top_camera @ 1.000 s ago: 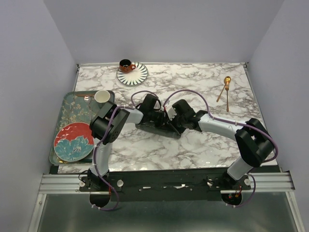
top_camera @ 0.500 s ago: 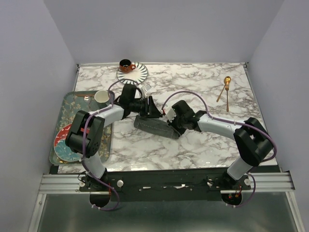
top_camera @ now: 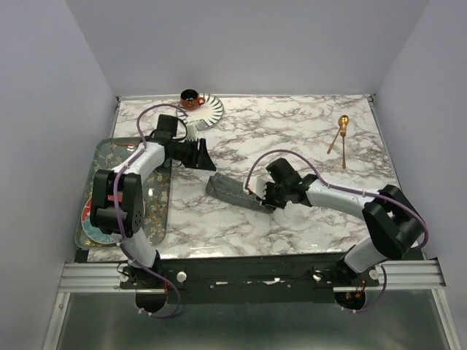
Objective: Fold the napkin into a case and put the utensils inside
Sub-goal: Stuff the top corner of the smaller-rectangle-folded napkin into the folded napkin.
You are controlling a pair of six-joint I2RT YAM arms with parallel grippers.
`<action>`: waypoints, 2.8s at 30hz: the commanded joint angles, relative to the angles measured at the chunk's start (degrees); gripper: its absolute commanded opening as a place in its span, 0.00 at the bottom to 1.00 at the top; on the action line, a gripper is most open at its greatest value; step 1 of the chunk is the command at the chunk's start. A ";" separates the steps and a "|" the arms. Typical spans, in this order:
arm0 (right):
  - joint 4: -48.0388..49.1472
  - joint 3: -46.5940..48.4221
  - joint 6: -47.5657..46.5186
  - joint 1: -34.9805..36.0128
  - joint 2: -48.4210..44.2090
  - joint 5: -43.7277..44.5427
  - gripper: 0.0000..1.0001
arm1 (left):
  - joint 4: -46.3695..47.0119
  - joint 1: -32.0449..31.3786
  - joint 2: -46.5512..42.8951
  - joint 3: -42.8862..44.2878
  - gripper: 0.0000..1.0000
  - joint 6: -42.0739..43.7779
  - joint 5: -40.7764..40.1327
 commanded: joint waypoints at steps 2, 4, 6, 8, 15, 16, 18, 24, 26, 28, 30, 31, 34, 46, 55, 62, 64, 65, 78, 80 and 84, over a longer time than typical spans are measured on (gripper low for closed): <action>-2.54 -2.59 -11.46 -0.10 -1.30 -2.44 0.11 | -12.52 0.58 -4.01 0.50 0.50 19.40 0.51; -2.37 -2.85 -12.78 -0.10 -1.47 -2.01 0.13 | -14.19 0.58 -5.24 -0.38 0.50 24.43 0.60; -2.36 -2.07 -12.18 -0.19 -2.09 -1.48 0.22 | -16.21 0.58 -6.91 -0.65 0.52 31.69 0.69; -2.63 0.20 -8.32 -0.28 -2.79 -0.77 0.30 | -17.18 0.58 -8.66 -0.73 0.54 36.38 0.25; -9.21 8.91 6.89 -1.59 -4.99 -2.35 0.57 | -13.32 0.40 -12.89 -5.13 0.54 50.88 -0.37; -9.74 10.40 8.99 -2.38 -5.08 -2.70 0.58 | -13.23 0.31 -13.16 -5.91 0.54 52.38 -0.46; -10.79 11.73 10.67 -3.26 -5.16 -3.32 0.58 | -12.88 -0.47 -13.77 -6.54 0.54 56.78 -0.46; -11.15 20.16 19.28 -7.22 1.41 -10.78 0.57 | -12.62 -6.52 -14.13 -7.68 0.50 67.67 -2.56; -11.50 25.15 23.06 -7.75 7.36 -13.60 0.55 | -11.31 -8.82 -14.12 -8.38 0.46 68.57 -4.84; -12.30 28.50 25.87 -8.10 10.64 -15.27 0.53 | -8.50 -11.88 -14.30 -9.34 0.42 69.62 -6.51; -12.47 32.36 27.20 -8.19 15.29 -17.73 0.52 | -5.17 -13.74 -14.13 -10.40 0.40 69.10 -8.36; -12.56 33.43 28.25 -8.27 16.97 -18.35 0.50 | -4.80 -15.32 -13.69 -10.14 0.40 69.10 -8.71; -12.73 37.30 29.13 -8.36 21.62 -20.81 0.48 | -3.74 -17.35 -11.58 -9.35 0.40 69.19 -10.12; -13.61 41.79 29.75 -8.27 29.99 -21.61 0.46 | -3.56 -22.80 -2.88 -5.13 0.42 70.68 -14.17; -15.37 40.30 27.38 -8.45 30.17 -22.04 0.45 | -2.95 -24.56 0.99 -2.58 0.43 70.86 -15.57; -15.99 40.21 27.03 -8.45 31.22 -24.23 0.43 | -5.41 -25.79 3.98 0.05 0.40 72.17 -16.80; -16.86 40.65 26.68 -8.54 31.92 -24.94 0.41 | -6.55 -26.23 4.51 0.32 0.39 73.14 -17.15; -17.39 41.26 26.33 -8.54 32.45 -25.73 0.40 | -6.99 -26.23 4.59 0.67 0.38 73.40 -17.24; -20.38 40.56 25.00 -8.54 33.51 -28.37 0.24 | -12.79 -28.87 7.84 3.66 0.20 75.34 -19.79; -20.30 40.65 25.09 -8.54 33.51 -28.63 0.22 | -12.88 -28.96 7.94 3.83 0.15 75.34 -19.88; -20.12 40.56 25.36 -8.45 33.60 -29.42 0.19 | -12.53 -29.39 7.76 4.27 0.00 74.03 -19.44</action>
